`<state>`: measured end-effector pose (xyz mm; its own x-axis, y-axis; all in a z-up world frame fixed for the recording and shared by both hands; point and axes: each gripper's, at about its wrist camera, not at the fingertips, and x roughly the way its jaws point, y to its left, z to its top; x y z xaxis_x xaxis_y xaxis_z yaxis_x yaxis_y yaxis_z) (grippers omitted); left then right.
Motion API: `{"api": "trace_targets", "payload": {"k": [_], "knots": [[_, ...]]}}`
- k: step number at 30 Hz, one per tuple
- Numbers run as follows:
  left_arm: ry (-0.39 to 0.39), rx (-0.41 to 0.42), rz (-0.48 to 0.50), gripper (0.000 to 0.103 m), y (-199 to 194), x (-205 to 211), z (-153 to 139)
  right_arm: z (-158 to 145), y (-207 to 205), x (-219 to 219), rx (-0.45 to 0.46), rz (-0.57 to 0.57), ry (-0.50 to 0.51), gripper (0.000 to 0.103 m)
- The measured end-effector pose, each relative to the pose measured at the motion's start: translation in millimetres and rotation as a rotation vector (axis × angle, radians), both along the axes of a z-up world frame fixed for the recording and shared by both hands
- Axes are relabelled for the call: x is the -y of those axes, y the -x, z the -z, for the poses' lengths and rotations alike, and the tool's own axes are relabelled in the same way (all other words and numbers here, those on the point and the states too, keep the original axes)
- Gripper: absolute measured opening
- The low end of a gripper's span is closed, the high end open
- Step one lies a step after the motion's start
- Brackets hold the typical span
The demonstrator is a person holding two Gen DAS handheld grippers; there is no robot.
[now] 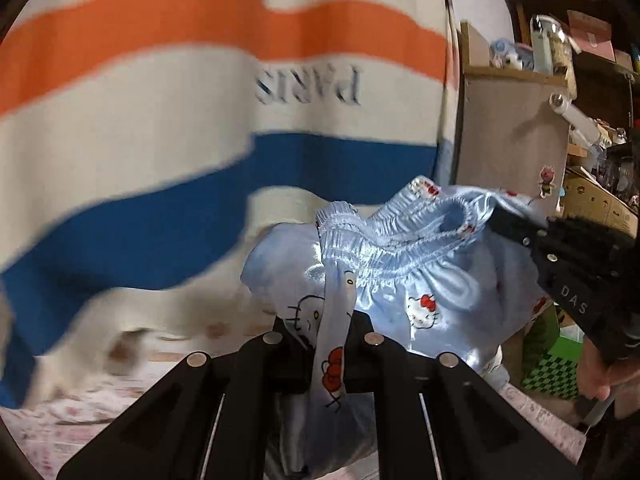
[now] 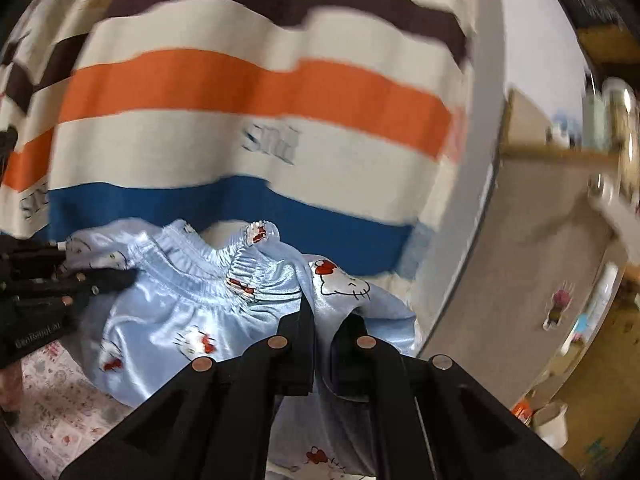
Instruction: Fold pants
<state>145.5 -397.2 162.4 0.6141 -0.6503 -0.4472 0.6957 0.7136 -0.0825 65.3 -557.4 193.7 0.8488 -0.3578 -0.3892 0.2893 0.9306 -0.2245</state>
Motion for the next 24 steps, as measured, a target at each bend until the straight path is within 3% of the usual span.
{"api": "trace_targets", "payload": {"k": [3,8,10,12,13,14,15,16,17,18,21,24], "knots": [[-0.041,-0.026,0.013,0.009,-9.6,30.4,22.0,23.9,-2.7,41.9,-0.02,0.046,-0.108,0.005],[-0.095,-0.155,0.048,0.014,-29.7,54.1,66.1,70.7,-6.0,79.7,-0.118,0.078,-0.176,0.005],[-0.127,-0.151,0.033,0.022,-31.9,59.4,80.2,85.4,-6.6,87.9,-0.147,0.078,-0.192,0.005],[-0.173,-0.125,-0.009,0.042,-29.8,64.4,88.5,98.0,-6.3,95.2,-0.165,0.077,-0.215,0.005],[-0.195,-0.1,-0.027,0.045,-26.2,66.2,91.1,102.6,-9.3,98.4,-0.174,0.082,-0.218,0.006],[-0.204,-0.07,-0.039,0.048,-21.8,66.0,92.7,109.3,-11.0,101.1,-0.188,0.109,-0.205,0.014],[-0.216,-0.038,-0.053,0.056,-17.6,66.1,93.1,112.3,-14.4,101.4,-0.195,0.133,-0.187,0.032],[-0.23,-0.007,-0.071,0.062,-14.0,65.5,93.1,115.9,-16.2,101.0,-0.198,0.174,-0.15,0.042],[-0.235,0.018,-0.087,0.071,-12.4,64.6,90.3,117.2,-14.9,99.6,-0.188,0.205,-0.115,0.062],[-0.229,0.037,-0.096,0.077,-10.6,61.0,88.2,117.0,-7.9,100.3,-0.172,0.219,-0.093,0.069],[-0.164,0.044,-0.111,0.086,-12.8,39.7,78.6,105.2,11.0,101.0,-0.107,0.248,-0.101,0.074],[-0.095,0.05,-0.108,0.091,-7.2,11.2,62.8,81.4,27.7,95.2,-0.006,0.265,-0.106,0.085]]}}
